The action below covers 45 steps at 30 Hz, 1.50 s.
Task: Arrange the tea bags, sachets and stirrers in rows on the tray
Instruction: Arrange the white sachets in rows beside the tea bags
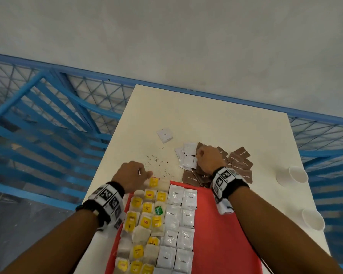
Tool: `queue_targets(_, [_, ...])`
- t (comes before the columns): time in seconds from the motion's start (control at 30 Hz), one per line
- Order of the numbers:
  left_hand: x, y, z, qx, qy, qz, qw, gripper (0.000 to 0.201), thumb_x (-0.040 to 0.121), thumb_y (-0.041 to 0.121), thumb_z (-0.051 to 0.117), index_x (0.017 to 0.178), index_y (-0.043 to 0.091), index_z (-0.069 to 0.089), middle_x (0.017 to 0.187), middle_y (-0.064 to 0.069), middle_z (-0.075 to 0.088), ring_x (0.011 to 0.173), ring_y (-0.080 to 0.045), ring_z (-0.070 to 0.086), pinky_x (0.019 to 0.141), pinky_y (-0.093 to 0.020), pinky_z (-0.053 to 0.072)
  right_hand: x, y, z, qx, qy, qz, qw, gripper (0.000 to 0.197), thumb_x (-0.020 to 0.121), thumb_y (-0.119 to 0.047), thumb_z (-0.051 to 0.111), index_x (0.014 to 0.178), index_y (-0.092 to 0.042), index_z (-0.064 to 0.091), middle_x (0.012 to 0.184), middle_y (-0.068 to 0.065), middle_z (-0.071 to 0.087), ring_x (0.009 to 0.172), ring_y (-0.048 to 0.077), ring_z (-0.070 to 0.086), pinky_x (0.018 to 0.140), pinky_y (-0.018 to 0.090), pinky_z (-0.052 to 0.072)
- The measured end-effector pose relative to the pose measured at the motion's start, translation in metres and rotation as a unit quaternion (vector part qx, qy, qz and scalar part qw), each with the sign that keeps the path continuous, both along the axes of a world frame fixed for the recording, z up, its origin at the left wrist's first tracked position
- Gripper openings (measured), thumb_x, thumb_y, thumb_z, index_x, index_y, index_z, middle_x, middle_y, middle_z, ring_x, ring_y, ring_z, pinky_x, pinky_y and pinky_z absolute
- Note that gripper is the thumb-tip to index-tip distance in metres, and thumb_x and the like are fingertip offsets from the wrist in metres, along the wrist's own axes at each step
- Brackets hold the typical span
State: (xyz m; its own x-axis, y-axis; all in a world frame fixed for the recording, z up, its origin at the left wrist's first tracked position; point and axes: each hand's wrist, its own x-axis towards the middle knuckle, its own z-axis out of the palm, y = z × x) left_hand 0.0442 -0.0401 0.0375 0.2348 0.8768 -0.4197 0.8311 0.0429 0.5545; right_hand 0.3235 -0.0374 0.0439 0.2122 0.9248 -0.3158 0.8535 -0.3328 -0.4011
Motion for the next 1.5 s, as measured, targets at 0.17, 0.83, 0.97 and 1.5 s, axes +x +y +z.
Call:
queue_targets(0.17, [0.014, 0.047, -0.017, 0.005, 0.074, 0.001, 0.997, 0.030, 0.090, 0.049, 0.062, 0.072, 0.027, 0.054, 0.092, -0.003, 0.063, 0.087, -0.024, 0.062, 0.078, -0.036, 0.052, -0.002, 0.040, -0.017, -0.061, -0.072, 0.098, 0.991, 0.049, 0.092, -0.014, 0.046, 0.141, -0.018, 0.042, 0.137, 0.010, 0.045, 0.125, 0.034, 0.041, 0.102, 0.048, 0.043])
queue_targets(0.83, [0.094, 0.145, -0.039, 0.070, 0.234, -0.296, 0.924, 0.080, 0.093, 0.006, 0.052, 0.155, 0.040, 0.013, 0.166, 0.003, -0.006, 0.153, -0.028, -0.002, 0.120, -0.053, 0.014, -0.019, 0.038, -0.045, -0.111, -0.045, 0.096, 0.988, 0.057, 0.086, -0.059, 0.056, 0.126, -0.019, 0.050, 0.124, 0.005, 0.051, 0.112, 0.025, 0.054, 0.094, 0.043, 0.045])
queue_targets(0.97, [0.089, 0.144, -0.045, 0.056, 0.224, -0.274, 0.934, 0.067, 0.094, 0.004, 0.050, 0.150, 0.036, 0.029, 0.161, 0.000, 0.017, 0.146, -0.030, 0.019, 0.112, -0.051, 0.033, -0.042, 0.034, -0.056, -0.080, -0.015, 0.062, 0.995, 0.063, 0.086, -0.052, 0.065, 0.131, -0.013, 0.042, 0.125, 0.010, 0.047, 0.115, 0.030, 0.053, 0.091, 0.041, 0.051])
queue_targets(1.5, [0.046, 0.122, -0.049, 0.014, 0.147, -0.140, 0.979, 0.054, 0.083, 0.031, 0.075, 0.126, 0.010, 0.050, 0.124, -0.012, 0.043, 0.118, -0.033, 0.042, 0.095, -0.045, 0.047, 0.009, 0.043, -0.037, -0.001, 0.233, -0.131, 0.964, 0.025, 0.077, -0.028, 0.074, 0.066, -0.010, 0.060, 0.065, 0.002, 0.060, 0.063, 0.019, 0.054, 0.059, 0.030, 0.043])
